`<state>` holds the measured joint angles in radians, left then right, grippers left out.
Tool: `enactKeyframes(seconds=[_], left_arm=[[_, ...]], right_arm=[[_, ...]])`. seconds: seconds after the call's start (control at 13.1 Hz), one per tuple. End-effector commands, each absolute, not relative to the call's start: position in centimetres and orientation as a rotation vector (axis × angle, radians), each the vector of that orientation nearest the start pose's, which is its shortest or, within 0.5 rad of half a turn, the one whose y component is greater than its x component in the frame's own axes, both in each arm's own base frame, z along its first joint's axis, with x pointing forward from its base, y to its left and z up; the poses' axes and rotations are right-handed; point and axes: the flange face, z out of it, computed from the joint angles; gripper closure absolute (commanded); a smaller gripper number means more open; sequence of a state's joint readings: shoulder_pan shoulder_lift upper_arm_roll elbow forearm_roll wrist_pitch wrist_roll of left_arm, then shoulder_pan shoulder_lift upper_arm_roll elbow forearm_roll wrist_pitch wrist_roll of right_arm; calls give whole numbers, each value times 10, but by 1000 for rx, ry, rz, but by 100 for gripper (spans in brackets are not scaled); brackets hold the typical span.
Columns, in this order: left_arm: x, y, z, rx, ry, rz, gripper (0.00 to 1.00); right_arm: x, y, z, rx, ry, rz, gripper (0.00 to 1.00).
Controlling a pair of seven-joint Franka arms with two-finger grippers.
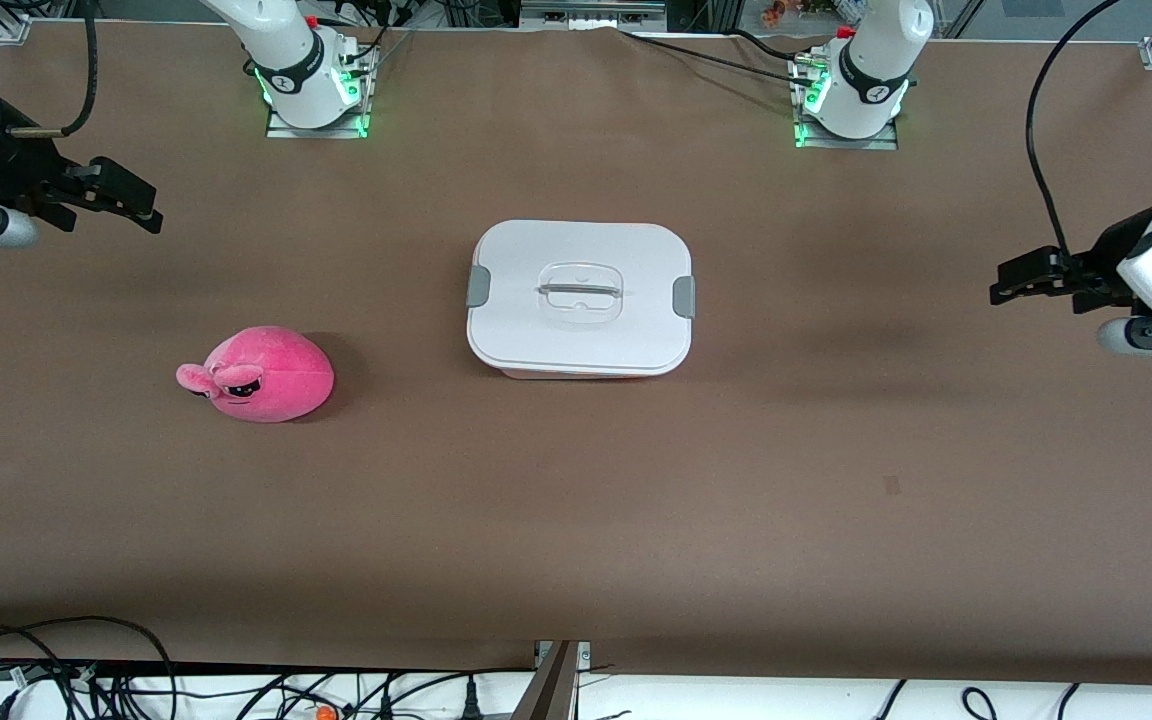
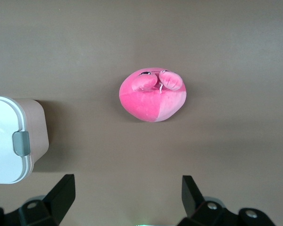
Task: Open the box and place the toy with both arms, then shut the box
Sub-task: 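Move the left gripper over the white box lid handle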
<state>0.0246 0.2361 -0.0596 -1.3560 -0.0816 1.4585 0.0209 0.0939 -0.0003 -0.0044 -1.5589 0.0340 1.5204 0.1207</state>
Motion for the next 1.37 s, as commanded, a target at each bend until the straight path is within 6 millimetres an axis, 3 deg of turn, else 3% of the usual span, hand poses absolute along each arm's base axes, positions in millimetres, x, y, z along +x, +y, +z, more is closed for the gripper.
enactKeyframes(seconds=[0.0, 0.15, 0.38, 0.53, 0.84, 1.07, 1.29], left_arm=[[615, -78, 575, -3230, 217, 237, 0], [612, -122, 562, -3214, 344, 274, 0], [596, -222, 550, -3159, 635, 242, 0], [583, -272, 546, -3119, 820, 198, 0], [559, -359, 512, -2919, 1396, 137, 0], [558, -407, 464, -2725, 1770, 39, 0], [526, -456, 430, -2495, 1985, -30, 0]], right_arm=[[538, 54, 635, -3123, 46, 56, 0], [538, 54, 635, -3125, 44, 58, 0], [536, 62, 636, -3126, 25, 54, 0], [536, 62, 635, -3126, 27, 56, 0], [537, 65, 635, -3124, 23, 49, 0], [537, 65, 635, -3124, 23, 49, 0], [537, 65, 636, -3122, 20, 47, 0]])
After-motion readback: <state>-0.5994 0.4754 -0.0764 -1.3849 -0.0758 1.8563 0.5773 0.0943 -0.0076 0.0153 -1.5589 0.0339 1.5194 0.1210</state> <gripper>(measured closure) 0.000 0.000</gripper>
